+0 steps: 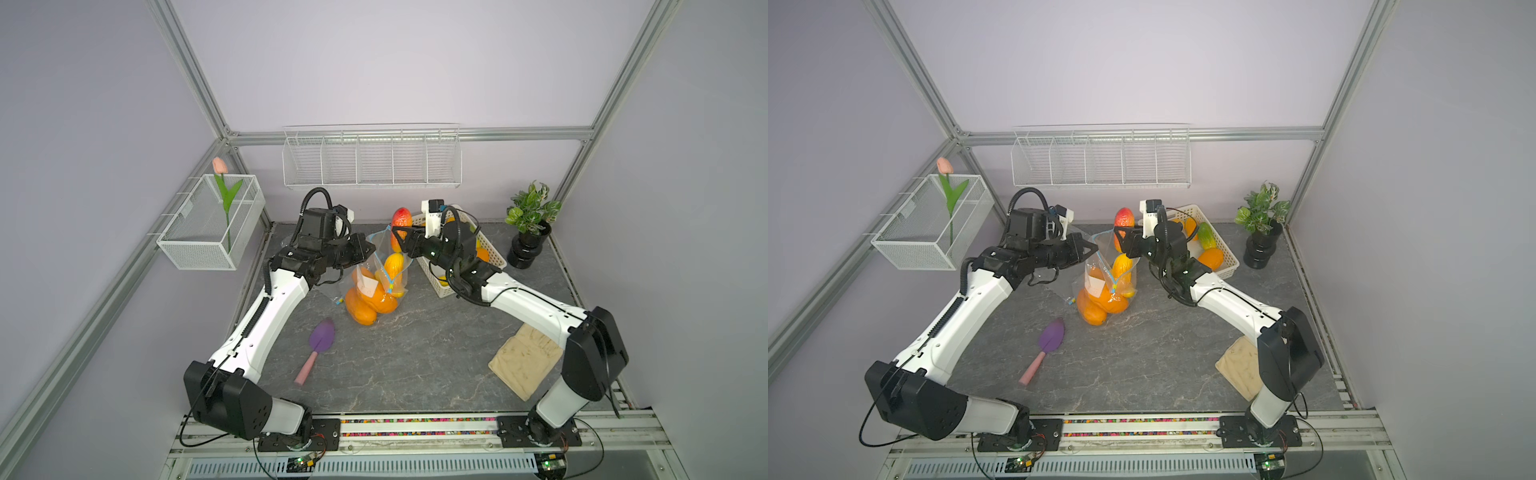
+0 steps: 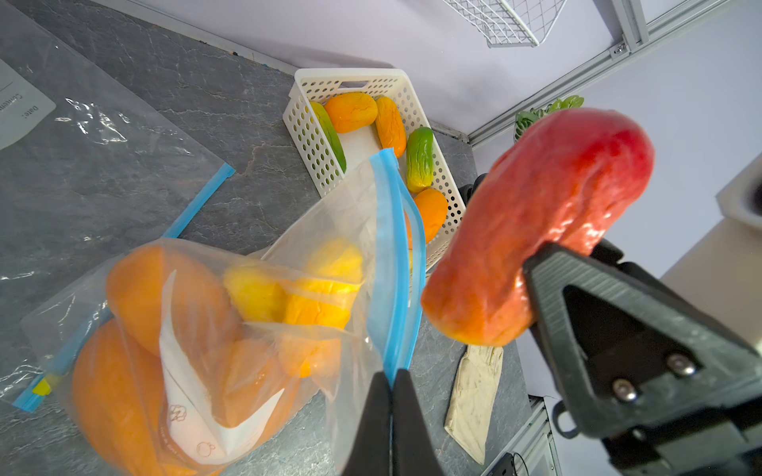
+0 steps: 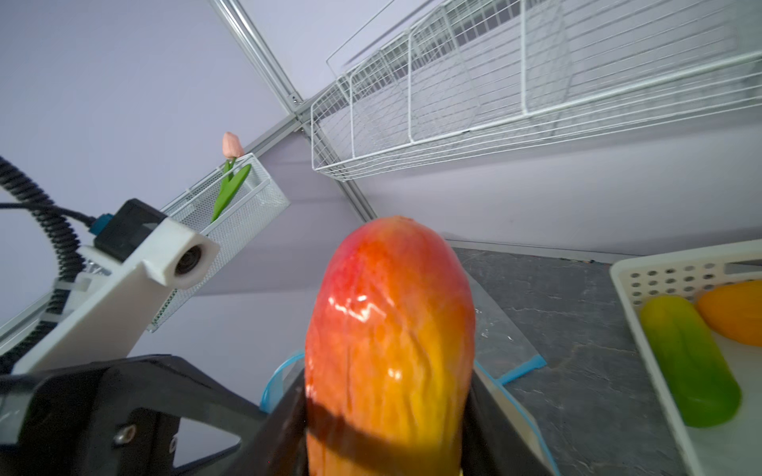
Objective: Place the mango in a zip-top bag and seal the zipper
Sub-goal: Place the mango in the zipper food storage bag.
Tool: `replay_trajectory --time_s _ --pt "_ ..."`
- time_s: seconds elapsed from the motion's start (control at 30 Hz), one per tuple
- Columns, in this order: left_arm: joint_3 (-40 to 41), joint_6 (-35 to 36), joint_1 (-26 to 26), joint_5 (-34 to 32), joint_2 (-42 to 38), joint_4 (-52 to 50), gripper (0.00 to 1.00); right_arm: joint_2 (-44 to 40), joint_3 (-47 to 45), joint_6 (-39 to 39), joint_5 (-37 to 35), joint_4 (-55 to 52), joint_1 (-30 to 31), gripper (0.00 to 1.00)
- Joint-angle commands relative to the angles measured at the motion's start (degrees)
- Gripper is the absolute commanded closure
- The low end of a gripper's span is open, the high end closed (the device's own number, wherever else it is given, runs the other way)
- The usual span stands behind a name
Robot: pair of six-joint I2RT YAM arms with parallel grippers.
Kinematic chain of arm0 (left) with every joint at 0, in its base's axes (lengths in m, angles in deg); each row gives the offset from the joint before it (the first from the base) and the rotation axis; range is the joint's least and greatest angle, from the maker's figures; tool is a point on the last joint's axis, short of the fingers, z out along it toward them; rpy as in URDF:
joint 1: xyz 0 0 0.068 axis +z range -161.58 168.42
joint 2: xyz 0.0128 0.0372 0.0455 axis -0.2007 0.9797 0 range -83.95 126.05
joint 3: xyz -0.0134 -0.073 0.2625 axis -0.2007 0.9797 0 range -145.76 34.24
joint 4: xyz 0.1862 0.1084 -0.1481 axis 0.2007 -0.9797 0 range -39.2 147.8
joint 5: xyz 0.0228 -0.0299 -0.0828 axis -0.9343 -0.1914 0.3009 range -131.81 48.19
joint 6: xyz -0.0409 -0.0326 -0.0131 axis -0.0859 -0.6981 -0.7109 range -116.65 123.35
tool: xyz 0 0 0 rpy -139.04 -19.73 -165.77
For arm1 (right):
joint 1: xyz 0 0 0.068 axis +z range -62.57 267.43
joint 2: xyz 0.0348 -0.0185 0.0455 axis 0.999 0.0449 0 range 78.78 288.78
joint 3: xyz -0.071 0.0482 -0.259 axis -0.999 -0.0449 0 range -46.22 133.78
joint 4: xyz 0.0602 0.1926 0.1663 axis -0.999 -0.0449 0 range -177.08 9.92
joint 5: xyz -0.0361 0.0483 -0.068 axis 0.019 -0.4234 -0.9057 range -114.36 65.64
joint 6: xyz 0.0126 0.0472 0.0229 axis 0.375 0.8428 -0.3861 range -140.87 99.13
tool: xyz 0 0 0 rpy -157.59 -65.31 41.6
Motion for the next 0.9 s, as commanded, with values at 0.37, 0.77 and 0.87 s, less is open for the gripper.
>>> replay_trajectory --time_s 0.37,0.77,0.87 --pt "-0.59 -0.97 0.56 -1.9 -2.86 -0.13 1.0 -1.26 -2.65 -0.81 4.72 5.39 -1.96 0.03" --pt "-0.72 0.48 0.91 -1.88 -3.55 -0.84 1.0 0.32 3.95 0.37 -5.34 -29.62 -15.34 0.26" --pt "-0.79 0.79 1.05 -1.79 -3.63 -1.05 1.0 6.65 7.8 -0.05 -2.89 -32.77 -17.0 0.26"
